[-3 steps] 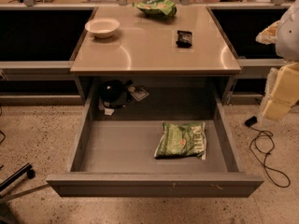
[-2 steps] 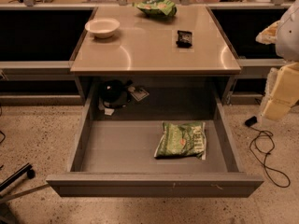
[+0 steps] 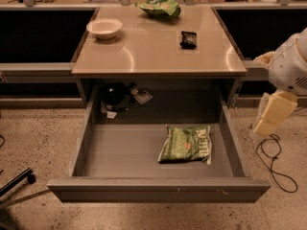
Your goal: Pick green jalapeno chip bag from top drawer and place on counter
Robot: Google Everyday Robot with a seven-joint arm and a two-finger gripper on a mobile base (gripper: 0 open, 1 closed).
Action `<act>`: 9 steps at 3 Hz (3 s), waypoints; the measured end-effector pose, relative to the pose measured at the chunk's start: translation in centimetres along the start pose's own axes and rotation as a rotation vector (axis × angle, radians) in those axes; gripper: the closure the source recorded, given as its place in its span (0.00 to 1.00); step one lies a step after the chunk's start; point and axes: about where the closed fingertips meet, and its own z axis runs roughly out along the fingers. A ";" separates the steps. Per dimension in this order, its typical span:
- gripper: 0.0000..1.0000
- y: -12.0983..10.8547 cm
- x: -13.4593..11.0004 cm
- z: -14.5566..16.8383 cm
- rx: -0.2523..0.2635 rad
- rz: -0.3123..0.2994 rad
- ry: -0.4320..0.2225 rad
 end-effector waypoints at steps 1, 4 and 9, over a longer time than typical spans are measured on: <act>0.00 -2.3 2.2 7.5 0.010 0.007 -0.052; 0.00 -3.5 0.8 10.3 0.049 -0.007 -0.095; 0.00 0.3 -5.2 30.1 -0.076 -0.033 -0.239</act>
Offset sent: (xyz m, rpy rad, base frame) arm 0.0316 -0.0085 -0.0599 0.0396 -0.0124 0.0037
